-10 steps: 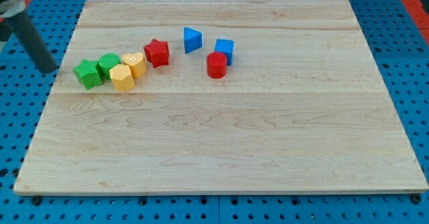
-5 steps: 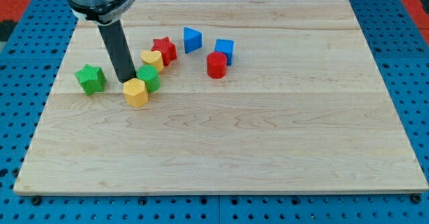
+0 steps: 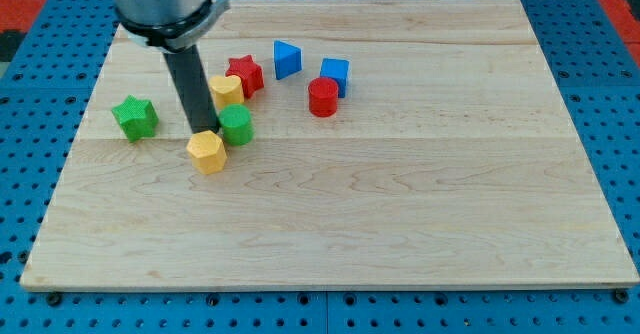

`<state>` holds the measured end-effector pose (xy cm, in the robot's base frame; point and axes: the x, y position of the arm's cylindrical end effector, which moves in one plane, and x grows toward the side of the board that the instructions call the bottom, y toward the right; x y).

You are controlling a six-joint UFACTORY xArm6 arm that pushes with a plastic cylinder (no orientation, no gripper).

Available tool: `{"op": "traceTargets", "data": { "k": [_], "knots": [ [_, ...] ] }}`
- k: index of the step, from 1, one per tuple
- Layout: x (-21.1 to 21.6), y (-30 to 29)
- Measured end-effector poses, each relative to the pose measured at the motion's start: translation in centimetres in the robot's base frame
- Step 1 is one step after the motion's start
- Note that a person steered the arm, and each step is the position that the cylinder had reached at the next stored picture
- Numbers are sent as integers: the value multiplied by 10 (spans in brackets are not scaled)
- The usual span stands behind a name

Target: Push the green circle into the red circle

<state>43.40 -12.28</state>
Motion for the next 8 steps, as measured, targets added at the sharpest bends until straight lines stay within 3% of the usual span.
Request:
{"op": "traceTargets", "data": {
  "k": [1, 3, 5, 7, 8],
  "knots": [
    [-1, 41],
    [20, 49],
    [-2, 64],
    [11, 64],
    [-3, 64]
  ]
}}
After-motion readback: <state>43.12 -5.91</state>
